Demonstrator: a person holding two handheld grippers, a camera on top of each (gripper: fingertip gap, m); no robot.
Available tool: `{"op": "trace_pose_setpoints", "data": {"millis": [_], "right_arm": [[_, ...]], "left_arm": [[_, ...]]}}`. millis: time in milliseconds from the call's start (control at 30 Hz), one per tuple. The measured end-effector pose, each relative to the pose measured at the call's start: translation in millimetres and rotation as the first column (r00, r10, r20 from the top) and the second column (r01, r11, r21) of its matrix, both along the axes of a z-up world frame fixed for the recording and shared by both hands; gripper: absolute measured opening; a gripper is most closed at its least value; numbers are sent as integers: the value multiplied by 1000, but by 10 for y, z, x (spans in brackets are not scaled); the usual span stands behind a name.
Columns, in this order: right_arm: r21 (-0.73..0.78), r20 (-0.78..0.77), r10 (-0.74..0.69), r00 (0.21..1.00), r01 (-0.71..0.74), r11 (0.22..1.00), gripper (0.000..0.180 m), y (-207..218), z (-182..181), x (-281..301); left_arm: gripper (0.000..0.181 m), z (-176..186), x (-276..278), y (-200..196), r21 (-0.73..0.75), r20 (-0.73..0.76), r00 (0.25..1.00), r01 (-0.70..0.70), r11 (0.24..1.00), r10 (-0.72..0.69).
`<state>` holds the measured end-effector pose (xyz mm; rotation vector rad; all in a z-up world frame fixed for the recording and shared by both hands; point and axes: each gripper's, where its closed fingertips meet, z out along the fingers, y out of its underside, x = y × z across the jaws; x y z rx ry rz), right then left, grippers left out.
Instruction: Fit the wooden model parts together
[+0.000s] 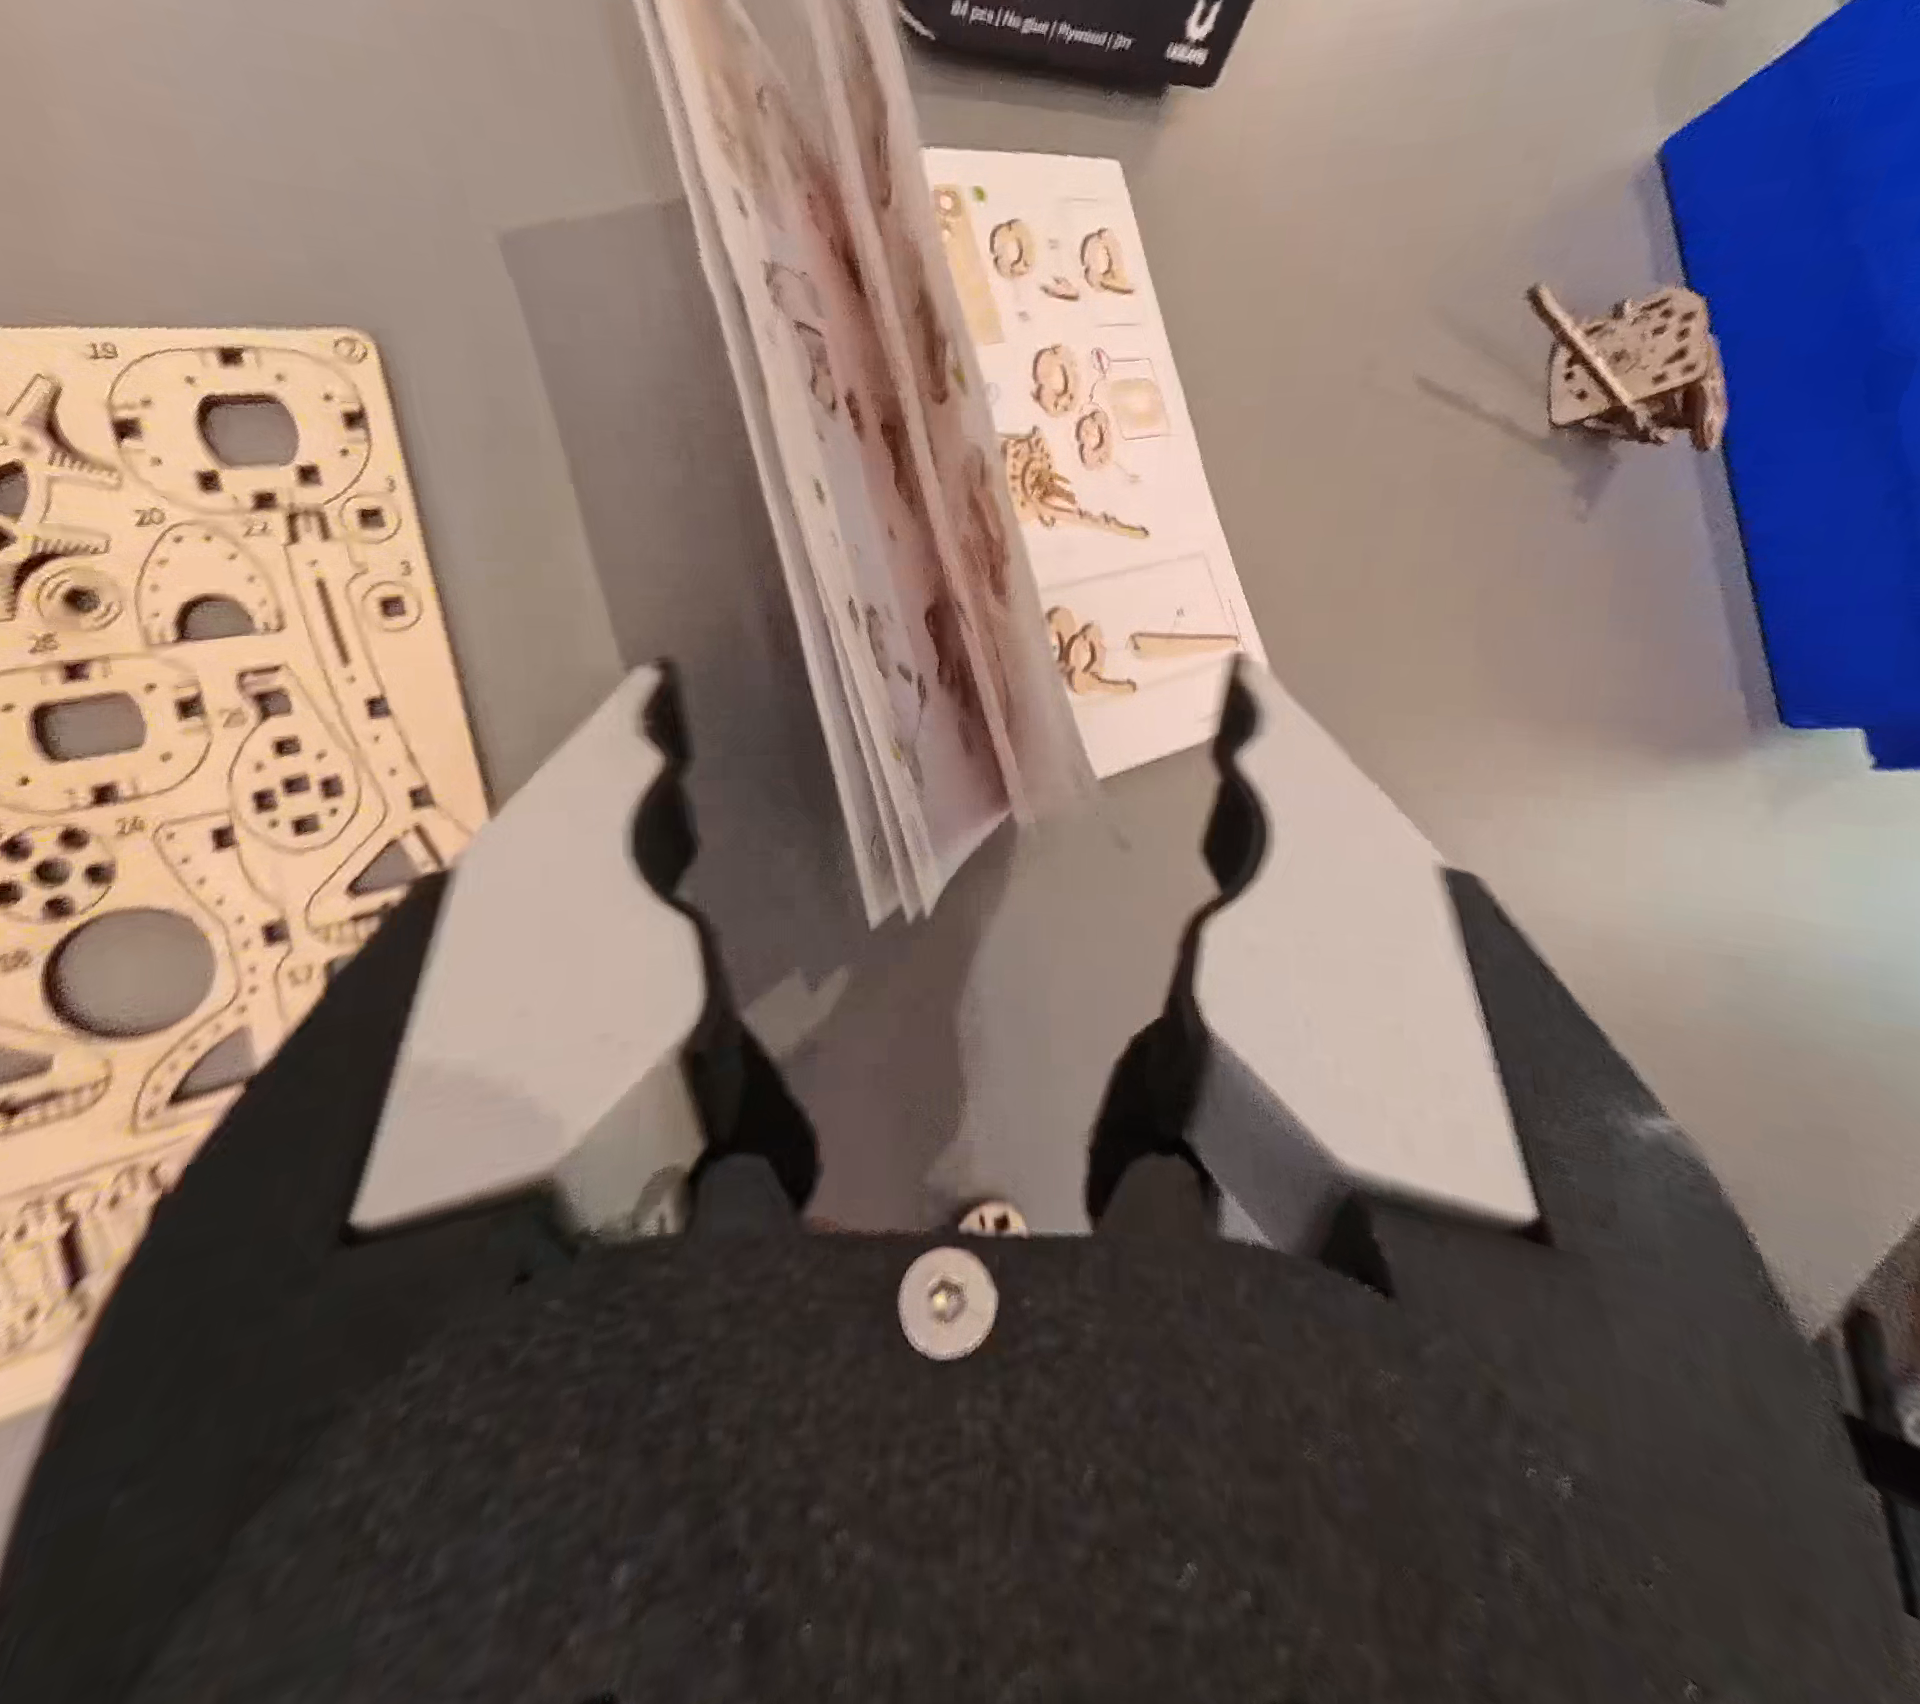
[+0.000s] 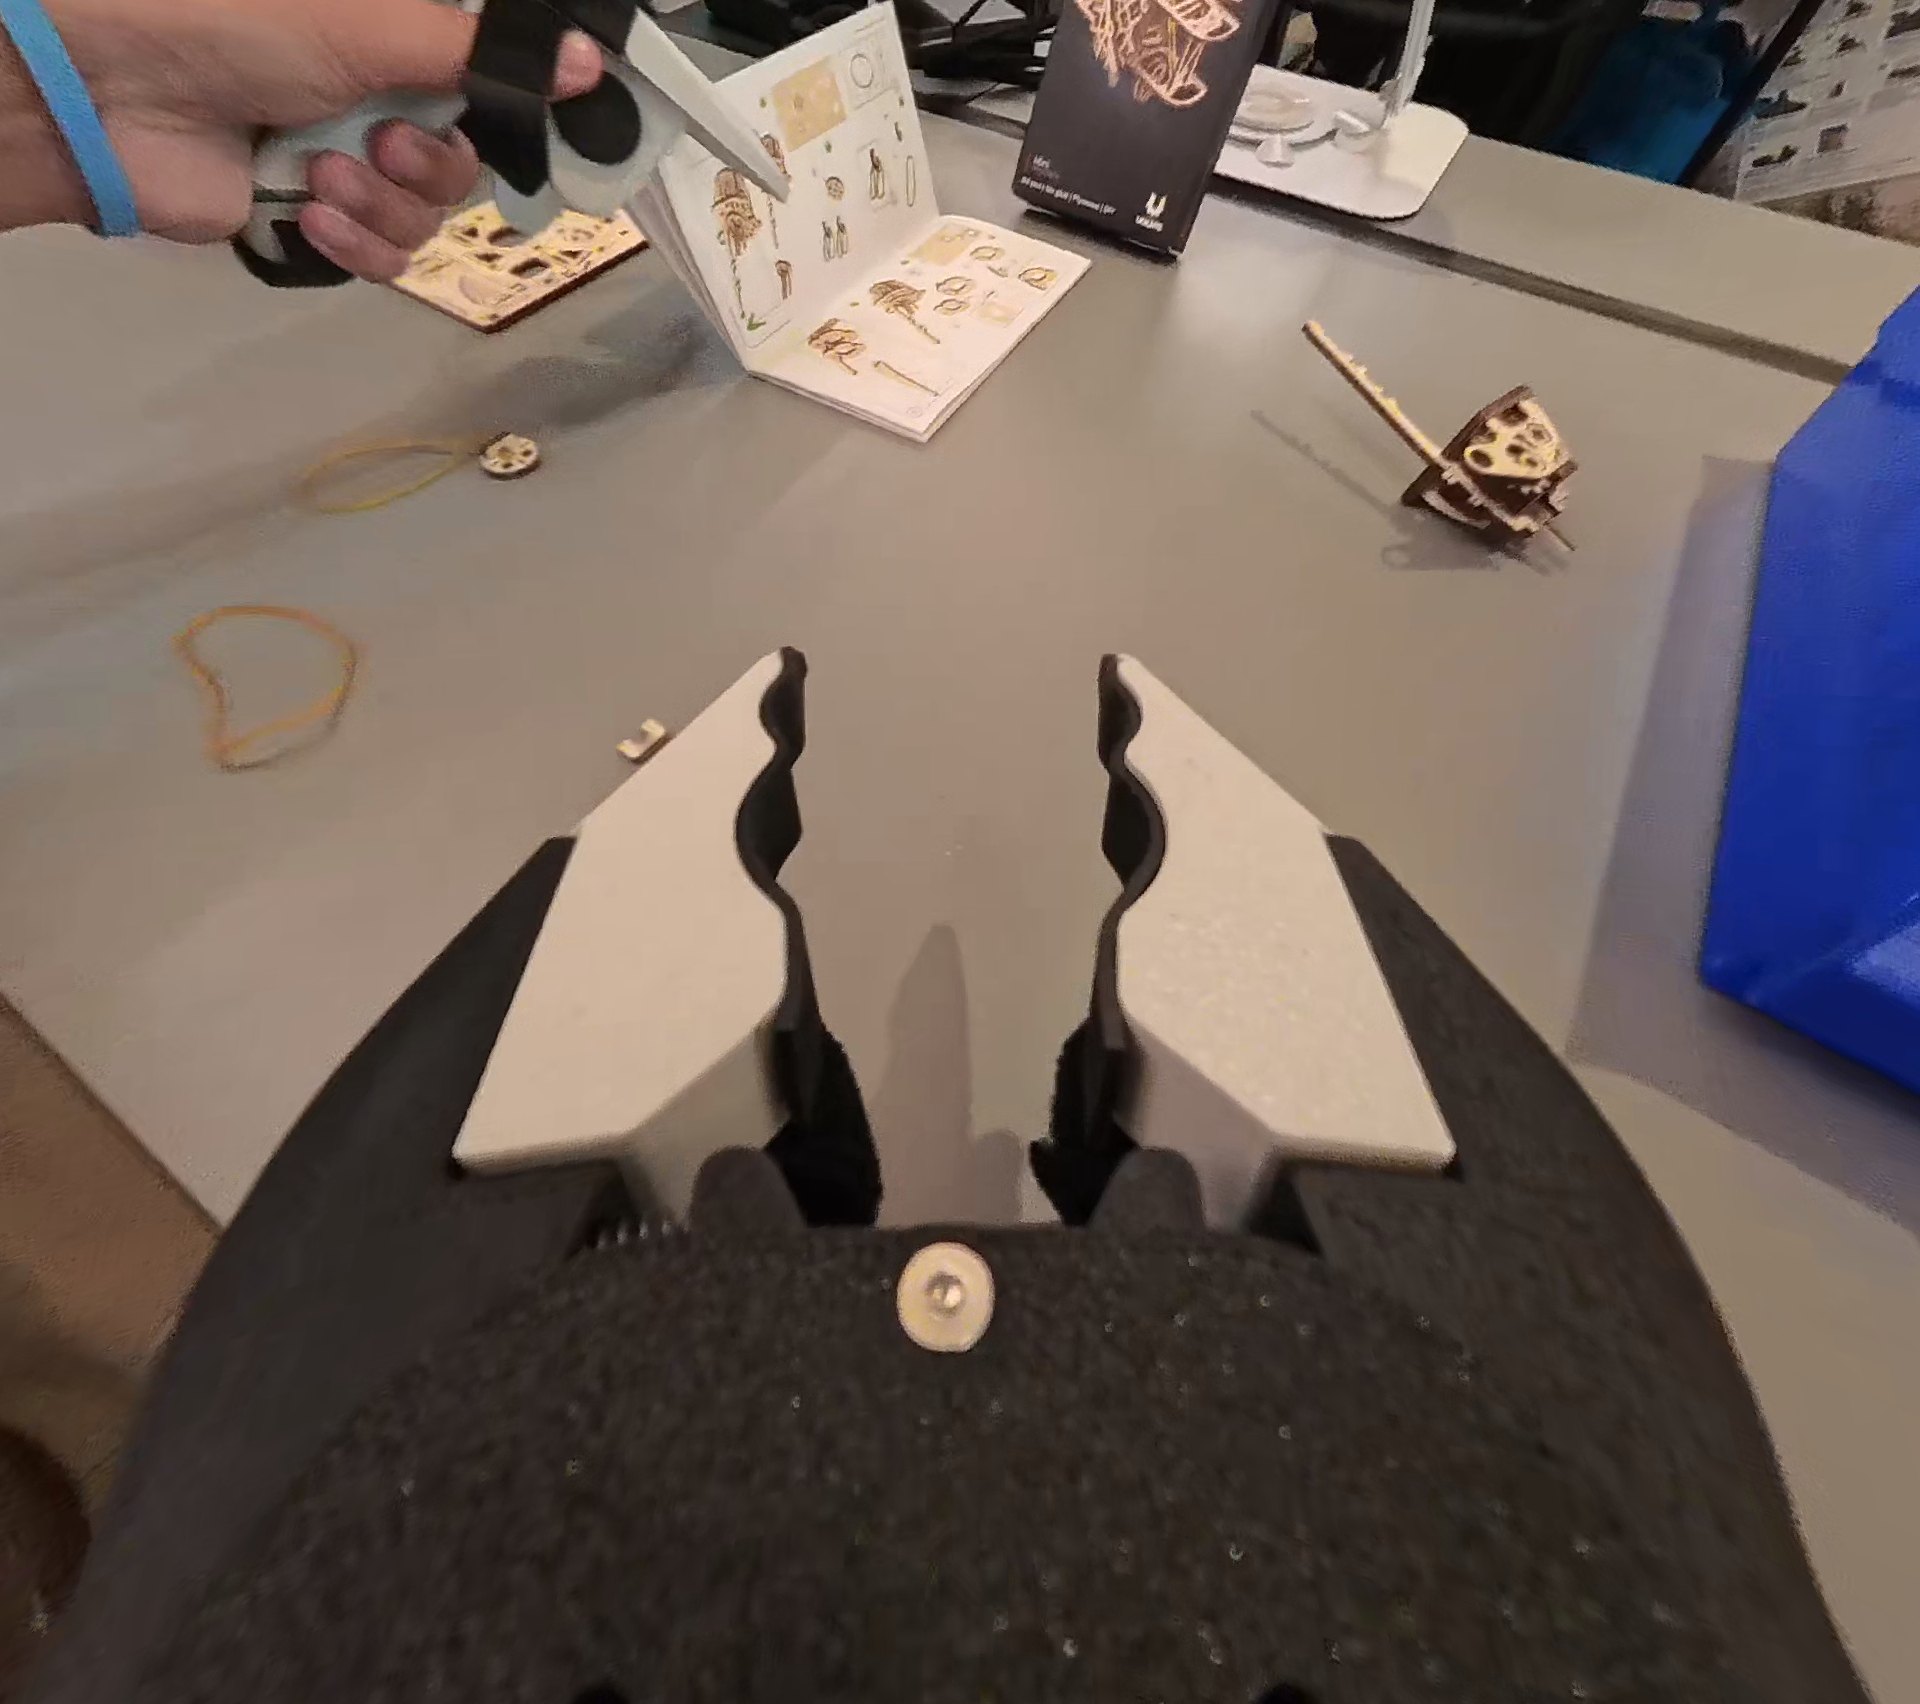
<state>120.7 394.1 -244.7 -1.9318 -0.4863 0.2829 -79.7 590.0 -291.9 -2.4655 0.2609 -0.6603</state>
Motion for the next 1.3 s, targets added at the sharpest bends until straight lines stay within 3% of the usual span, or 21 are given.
{"op": "trace_pose_setpoints", "data": {"millis": [133,167,367,600,700,833,967,1067,1167,1233,1300], "right_arm": [[4,15,-6,1000,6,1000,56,69,13,75],[3,20,-16,1000,16,1000,56,77,-1,113],[-22,19,-55,998,56,998,55,172,-71,332],[-108,20,-27,999,29,994,47,402,-152,305],[-169,-10,-66,998,64,984,43,560,-335,329],[-237,49,-122,991,130,963,40,705,-609,523],[-267,140,-94,986,129,955,49,760,-750,627],[-285,183,-62,981,113,952,51,758,-856,650],[-252,190,-42,981,91,963,50,757,-855,650],[-245,176,-38,984,81,966,50,758,-856,649],[-246,168,-37,985,78,966,50,756,-854,649]], "left_arm": [[5,-62,125,45,-48,38,999,37,998,-35],[0,-81,178,26,-66,58,997,53,996,-49],[0,-83,671,-294,-160,238,963,165,973,-124],[0,-82,1589,-1172,-244,425,887,306,920,-182],[0,-62,2034,-1517,-269,498,846,360,893,-191],[2,-114,2449,-1700,-265,497,836,401,877,-232],[39,-104,2210,-1542,-170,379,875,385,907,-301],[62,217,1933,-1090,65,233,883,404,913,-407],[83,464,2041,-623,219,-16,778,616,757,-628],[83,460,2290,-294,270,-289,624,781,563,-726],[87,324,2583,-68,215,-511,419,908,360,-750]]}}
